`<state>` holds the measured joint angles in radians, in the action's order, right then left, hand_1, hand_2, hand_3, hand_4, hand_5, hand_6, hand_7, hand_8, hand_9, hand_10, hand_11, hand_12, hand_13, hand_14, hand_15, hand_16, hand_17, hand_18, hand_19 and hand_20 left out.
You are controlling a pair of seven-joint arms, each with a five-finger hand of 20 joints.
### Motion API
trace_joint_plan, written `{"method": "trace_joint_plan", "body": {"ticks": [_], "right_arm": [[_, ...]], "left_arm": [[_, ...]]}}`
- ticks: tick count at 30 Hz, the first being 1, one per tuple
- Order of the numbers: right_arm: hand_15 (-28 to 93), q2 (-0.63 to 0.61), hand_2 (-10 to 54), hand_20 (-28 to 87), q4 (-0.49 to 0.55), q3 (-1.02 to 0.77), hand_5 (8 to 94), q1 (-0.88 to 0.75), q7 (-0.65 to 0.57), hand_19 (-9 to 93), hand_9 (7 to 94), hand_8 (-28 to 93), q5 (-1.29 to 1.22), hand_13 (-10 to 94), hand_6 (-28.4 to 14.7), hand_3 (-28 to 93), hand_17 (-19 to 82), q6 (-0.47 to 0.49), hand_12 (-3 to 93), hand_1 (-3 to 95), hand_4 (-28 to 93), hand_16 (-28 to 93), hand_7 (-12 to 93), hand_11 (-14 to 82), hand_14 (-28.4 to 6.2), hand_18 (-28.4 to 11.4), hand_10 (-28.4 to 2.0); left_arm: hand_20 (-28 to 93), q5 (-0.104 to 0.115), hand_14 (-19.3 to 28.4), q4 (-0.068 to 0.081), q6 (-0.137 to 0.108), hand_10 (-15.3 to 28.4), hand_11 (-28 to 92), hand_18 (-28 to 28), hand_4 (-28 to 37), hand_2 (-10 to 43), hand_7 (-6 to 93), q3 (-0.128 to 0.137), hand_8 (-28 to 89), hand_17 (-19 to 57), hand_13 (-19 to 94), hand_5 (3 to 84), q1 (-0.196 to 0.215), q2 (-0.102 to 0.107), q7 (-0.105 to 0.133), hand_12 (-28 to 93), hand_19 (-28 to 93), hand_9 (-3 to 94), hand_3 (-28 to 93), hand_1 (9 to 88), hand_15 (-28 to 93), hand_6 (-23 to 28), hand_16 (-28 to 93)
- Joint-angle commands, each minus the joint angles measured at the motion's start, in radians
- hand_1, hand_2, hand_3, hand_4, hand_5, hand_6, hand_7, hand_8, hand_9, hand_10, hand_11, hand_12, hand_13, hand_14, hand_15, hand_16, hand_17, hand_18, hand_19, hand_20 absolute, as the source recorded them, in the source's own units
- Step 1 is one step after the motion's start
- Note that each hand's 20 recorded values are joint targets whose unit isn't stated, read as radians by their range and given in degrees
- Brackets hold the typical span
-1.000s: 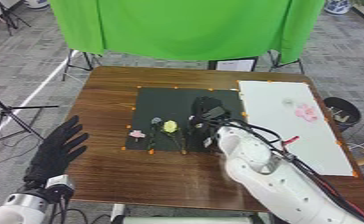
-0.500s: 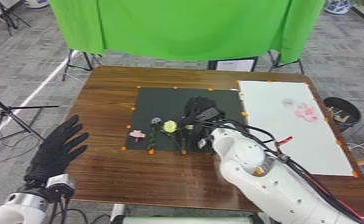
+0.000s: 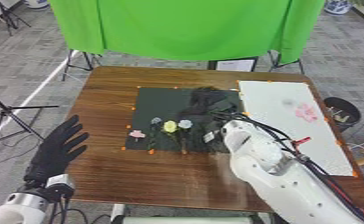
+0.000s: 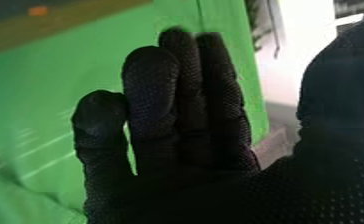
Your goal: Arrange flowers
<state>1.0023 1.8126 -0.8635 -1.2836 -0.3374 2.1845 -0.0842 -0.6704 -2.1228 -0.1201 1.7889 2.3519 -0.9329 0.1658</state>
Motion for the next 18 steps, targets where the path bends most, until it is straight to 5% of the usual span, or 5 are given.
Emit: {"method": "trace_joint_plan", "body": {"ticks": [1,7,13,18], "right_arm": [[71,-0.219,-9.5,56,-0.047,-0.206,29.2,-0.007,-0.212,76,31.5,-14,-0.049,37,-3.7,89,18,0.062,27.2,21.4,-26,21,32,29.4,-13.1,-21.7,-15.2],[63,-0.305,-9.5,53,-0.144,-0.270,18.3,-0.009,-0.366,70,21.2,-10,-0.033,27,-6.0,89,13,0.108,26.6,23.0,-26,16,22,12.8,-13.4,-21.1,-16.9],[60,-0.316,-9.5,51,-0.201,-0.306,20.2,-0.055,-0.409,70,27.8,-9,-0.021,33,-7.2,87,15,0.128,23.2,22.7,-28,15,21,8.3,-12.8,-21.4,-18.6],[59,-0.310,-9.5,50,-0.224,-0.349,23.9,-0.082,-0.371,71,33.0,-10,-0.091,36,-9.5,87,15,0.192,21.1,22.3,-28,16,30,11.5,-11.6,-21.2,-18.2]], "left_arm": [[11,-0.002,13.6,-0.004,0.001,10.4,14,21.4,-25.0,-0.9,17.2,0.015,-9,-14.1,14,23.6,0.023,-0.006,0.007,20,35,17.5,70,25.6,24,3.0,4],[10,-0.003,13.6,-0.005,0.006,10.4,14,21.4,-25.0,-1.0,17.2,0.018,-9,-14.0,14,23.7,0.026,-0.007,0.004,20,35,17.6,69,25.6,24,3.0,4],[10,-0.002,13.6,-0.003,0.008,10.4,14,21.4,-25.1,-0.9,17.2,0.014,-9,-14.0,14,23.6,0.022,-0.002,0.005,20,35,17.5,69,25.6,24,3.0,4],[10,-0.001,13.6,-0.005,0.009,10.4,14,21.4,-25.0,-1.0,17.2,0.020,-9,-14.0,14,23.7,0.027,-0.002,0.001,20,35,17.6,70,25.6,24,3.0,4]]}}
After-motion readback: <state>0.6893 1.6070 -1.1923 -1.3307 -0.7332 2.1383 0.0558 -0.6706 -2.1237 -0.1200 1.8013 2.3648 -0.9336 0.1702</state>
